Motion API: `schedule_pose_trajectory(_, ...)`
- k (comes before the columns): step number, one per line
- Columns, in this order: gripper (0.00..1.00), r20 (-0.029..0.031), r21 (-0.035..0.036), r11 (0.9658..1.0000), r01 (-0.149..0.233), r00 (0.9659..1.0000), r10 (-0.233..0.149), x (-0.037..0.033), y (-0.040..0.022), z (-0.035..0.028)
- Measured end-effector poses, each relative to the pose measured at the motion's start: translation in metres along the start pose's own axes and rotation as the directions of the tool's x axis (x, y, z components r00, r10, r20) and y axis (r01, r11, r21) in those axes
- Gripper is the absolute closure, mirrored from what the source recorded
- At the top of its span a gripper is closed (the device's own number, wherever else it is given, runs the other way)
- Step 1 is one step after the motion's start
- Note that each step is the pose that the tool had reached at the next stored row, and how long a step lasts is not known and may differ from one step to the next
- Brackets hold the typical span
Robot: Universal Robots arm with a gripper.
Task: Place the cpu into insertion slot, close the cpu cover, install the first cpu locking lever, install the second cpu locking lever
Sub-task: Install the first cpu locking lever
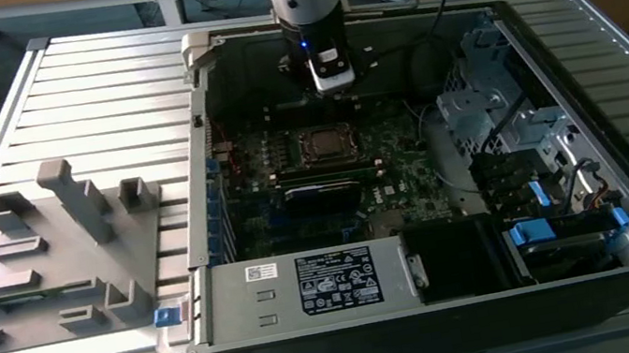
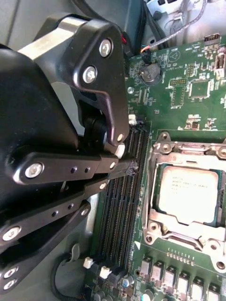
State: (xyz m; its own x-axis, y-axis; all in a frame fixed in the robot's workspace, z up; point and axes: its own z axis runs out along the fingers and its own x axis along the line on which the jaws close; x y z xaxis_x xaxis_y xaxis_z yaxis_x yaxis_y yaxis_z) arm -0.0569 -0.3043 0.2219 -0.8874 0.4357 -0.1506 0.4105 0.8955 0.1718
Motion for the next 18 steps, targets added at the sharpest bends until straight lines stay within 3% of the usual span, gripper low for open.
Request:
schedule_pose_trajectory(1,0.89,0.0037,0.0085,1.0000,0.002,1.0000,-0.002,0.0000,0.0000,-0.0001)
schedule_pose_trajectory(2,0.89,0.0102,0.0228,0.9997,0.005,0.9999,-0.006,0.0000,0.0000,-0.0001)
schedule_pose_trajectory(7,0.89,0.0428,0.1056,0.9942,0.021,0.9988,-0.026,0.0000,0.0000,-0.0001)
schedule_pose_trajectory(8,0.89,0.0479,0.1183,0.9927,0.024,0.9984,-0.029,0.0000,0.0000,0.0000)
schedule_pose_trajectory(12,0.89,0.0485,0.1207,0.9924,0.024,0.9984,-0.030,0.0000,-0.0001,0.0000)
schedule_pose_trajectory(13,0.89,0.0445,0.1223,0.9922,0.024,0.9986,-0.030,0.0000,0.0000,0.0002)
schedule_pose_trajectory(14,0.89,0.0359,0.1260,0.9917,0.025,0.9989,-0.030,0.0000,0.0000,0.0003)
schedule_pose_trajectory(16,0.89,0.0102,0.1370,0.9902,0.027,0.9995,-0.029,-0.0003,0.0001,0.0007)
schedule_pose_trajectory(18,0.89,-0.0201,0.1502,0.9882,0.030,0.9994,-0.027,-0.0007,0.0002,0.0012)
